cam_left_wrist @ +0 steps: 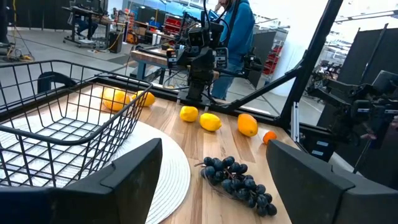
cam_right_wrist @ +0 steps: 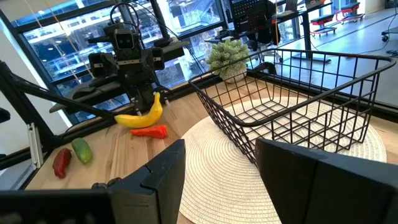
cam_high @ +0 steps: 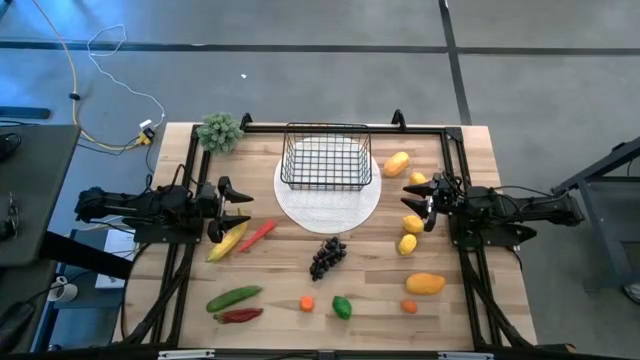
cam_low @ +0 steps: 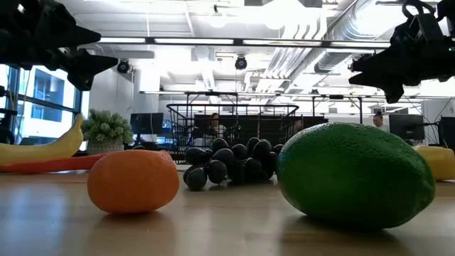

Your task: Build produce basket

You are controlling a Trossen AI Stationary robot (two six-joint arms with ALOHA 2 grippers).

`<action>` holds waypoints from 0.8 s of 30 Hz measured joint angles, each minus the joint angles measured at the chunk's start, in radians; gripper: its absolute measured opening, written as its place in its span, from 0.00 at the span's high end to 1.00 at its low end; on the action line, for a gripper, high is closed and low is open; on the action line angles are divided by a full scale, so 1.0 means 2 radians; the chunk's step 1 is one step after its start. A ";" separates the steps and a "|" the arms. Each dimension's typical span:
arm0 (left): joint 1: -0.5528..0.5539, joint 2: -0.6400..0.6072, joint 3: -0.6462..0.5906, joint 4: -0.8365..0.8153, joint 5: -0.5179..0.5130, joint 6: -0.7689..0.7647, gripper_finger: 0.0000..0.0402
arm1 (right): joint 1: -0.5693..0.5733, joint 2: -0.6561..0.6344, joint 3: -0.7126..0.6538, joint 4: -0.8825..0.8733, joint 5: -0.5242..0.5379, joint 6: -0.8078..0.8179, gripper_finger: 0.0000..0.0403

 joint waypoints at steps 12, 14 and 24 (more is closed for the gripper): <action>0.000 0.000 0.000 0.000 0.000 0.000 0.30 | 0.000 0.000 0.000 0.000 -0.009 0.044 0.50; 0.000 0.000 0.000 0.000 0.000 0.000 0.30 | 0.000 0.000 0.000 0.000 -0.013 0.047 0.45; 0.000 0.000 0.000 0.000 0.000 0.000 0.30 | 0.000 0.000 0.000 -0.001 -0.048 0.094 0.27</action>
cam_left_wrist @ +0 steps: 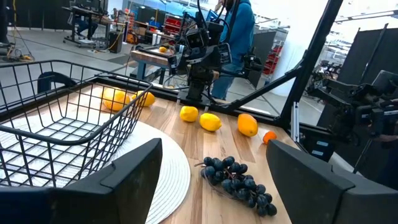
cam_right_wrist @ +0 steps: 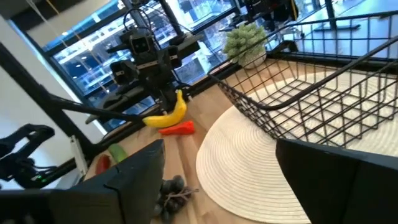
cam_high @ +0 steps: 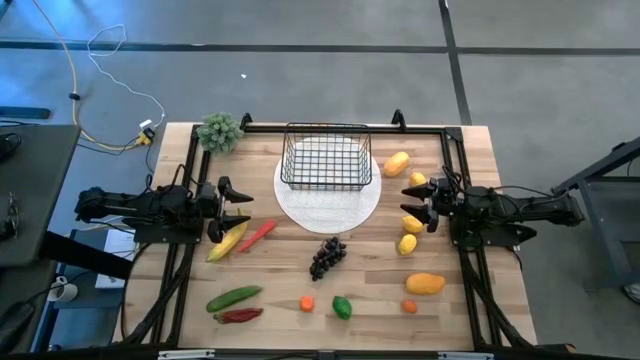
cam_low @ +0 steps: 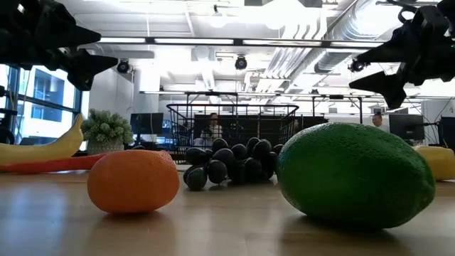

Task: Build produce basket
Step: Put the bottom yellow lemon into the black wire basket

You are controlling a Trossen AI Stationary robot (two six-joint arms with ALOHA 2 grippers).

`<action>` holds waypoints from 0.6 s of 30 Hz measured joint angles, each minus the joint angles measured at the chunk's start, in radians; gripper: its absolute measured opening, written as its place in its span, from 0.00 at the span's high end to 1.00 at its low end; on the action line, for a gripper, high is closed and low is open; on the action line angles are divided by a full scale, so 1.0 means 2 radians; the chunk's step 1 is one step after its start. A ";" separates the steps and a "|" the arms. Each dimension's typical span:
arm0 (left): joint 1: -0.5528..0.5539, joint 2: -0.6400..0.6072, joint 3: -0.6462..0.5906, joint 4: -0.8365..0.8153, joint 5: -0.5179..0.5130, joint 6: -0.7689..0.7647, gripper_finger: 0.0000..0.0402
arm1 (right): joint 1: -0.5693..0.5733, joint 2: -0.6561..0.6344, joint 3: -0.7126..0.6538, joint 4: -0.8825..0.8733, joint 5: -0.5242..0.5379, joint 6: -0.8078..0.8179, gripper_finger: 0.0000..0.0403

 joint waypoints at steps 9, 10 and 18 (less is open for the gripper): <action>0.000 0.000 0.000 0.000 0.000 0.000 0.30 | 0.000 0.025 0.080 -0.150 -0.022 0.025 0.25; 0.000 0.000 0.000 0.000 0.000 0.000 0.30 | 0.000 0.035 0.096 -0.174 -0.023 0.031 0.25; 0.000 0.000 0.000 0.000 0.000 0.000 0.30 | 0.000 0.149 0.209 -0.316 -0.055 0.137 0.25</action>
